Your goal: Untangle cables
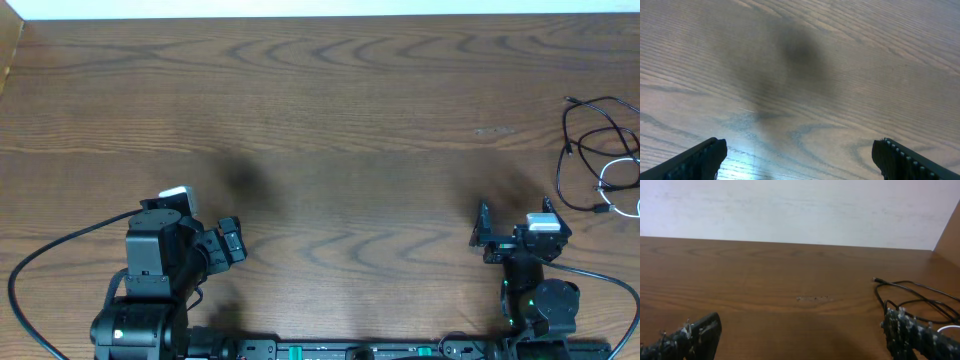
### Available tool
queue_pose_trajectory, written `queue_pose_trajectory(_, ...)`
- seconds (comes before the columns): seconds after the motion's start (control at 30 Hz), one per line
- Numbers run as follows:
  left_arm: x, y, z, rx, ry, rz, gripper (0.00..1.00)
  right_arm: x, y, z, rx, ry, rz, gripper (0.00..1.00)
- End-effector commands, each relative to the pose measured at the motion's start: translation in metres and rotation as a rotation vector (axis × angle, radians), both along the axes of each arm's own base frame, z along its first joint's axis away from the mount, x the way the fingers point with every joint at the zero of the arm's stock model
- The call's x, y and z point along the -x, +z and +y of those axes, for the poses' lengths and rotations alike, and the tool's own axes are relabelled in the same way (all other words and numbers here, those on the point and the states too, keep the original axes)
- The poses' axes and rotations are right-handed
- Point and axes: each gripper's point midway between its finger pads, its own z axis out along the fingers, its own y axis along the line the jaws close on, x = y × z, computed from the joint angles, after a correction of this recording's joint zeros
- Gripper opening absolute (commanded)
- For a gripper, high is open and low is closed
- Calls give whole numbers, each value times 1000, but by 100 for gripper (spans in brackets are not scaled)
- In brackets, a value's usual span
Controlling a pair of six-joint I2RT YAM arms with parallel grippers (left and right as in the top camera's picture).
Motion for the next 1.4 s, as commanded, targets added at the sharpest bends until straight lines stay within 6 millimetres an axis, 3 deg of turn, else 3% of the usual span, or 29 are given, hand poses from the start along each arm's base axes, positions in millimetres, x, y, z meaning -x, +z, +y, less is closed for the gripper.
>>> queue_pose_trajectory(0.0,1,-3,0,4,2,11,98,0,-1,-1,13,1,0,99)
queue_pose_trajectory(1.37,6,0,5,-36,-1,-14,98,0,-1,-1,13,1,0,99)
